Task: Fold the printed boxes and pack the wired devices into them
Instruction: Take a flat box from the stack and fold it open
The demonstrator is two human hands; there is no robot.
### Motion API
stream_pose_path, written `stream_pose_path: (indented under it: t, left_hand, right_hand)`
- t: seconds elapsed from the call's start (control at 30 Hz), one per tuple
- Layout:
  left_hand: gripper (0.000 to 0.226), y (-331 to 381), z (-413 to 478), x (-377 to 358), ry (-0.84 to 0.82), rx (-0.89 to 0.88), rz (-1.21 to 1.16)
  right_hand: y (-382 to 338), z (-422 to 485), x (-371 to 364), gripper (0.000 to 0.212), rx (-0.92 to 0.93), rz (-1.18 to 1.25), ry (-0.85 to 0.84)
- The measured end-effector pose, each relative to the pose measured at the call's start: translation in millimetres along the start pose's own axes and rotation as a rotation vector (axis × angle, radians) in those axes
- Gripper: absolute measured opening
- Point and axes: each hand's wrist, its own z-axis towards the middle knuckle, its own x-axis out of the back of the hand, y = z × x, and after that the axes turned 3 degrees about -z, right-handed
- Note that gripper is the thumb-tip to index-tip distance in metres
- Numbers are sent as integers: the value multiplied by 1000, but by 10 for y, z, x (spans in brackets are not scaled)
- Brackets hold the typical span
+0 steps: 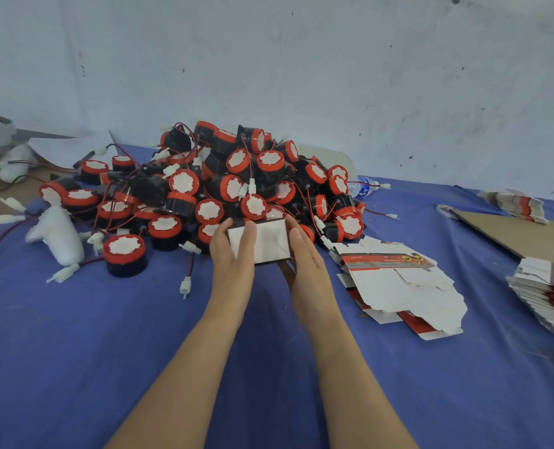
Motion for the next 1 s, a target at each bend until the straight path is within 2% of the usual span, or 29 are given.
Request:
stream_pose_path:
  t: [0.1, 0.17, 0.23, 0.3, 0.37, 0.43, 0.5, 0.57, 0.6, 0.7, 0.77, 0.83, 1.0]
  left_hand:
    - [109, 34, 5, -7, 69, -35, 61]
    - [121, 27, 12, -1, 44, -11, 65]
    - [112, 14, 18, 21, 8, 112, -11]
    - [88, -2, 23, 41, -13, 202, -118]
    - [57, 0, 24, 39, -63, 231, -176]
    - [46, 6, 2, 11, -138, 278, -222]
    - [46, 16, -13, -17, -149, 318, -306]
    - [53, 41, -27, -12, -160, 346, -406]
    - [57, 46, -32, 7, -187, 354, -464]
    - [59, 38, -26, 102, -219, 407, -750]
    - [65, 37, 13, 182, -232, 453, -846]
    - [71, 31, 58, 233, -256, 464, -781]
    - [70, 28, 71, 250, -329, 477, -546]
  right_hand:
    - [-54, -12, 10, 32, 38, -13, -85]
    - [-70, -16, -10, 37, 72, -105, -104]
    - [-70, -18, -41, 52, 91, -195, -56]
    - [-80, -16, -52, 65, 41, -219, 37]
    - [-98, -11, -27, 59, -9, -190, 108]
    - [-108, 2, -17, 38, -13, -137, 149]
    - [-123, -14, -66, 26, 37, -165, 191]
    - [-130, -50, -142, 28, 113, -258, 177]
    - [-142, -77, -191, 27, 148, -308, 131]
    - [-168, -171, -307, 5, 257, -550, -74]
    - [-122, -182, -317, 23, 401, -875, -107]
    - [-136, -184, -310, 29, 417, -1044, -101]
    - [-193, -131, -114, 43, 176, -1135, -324]
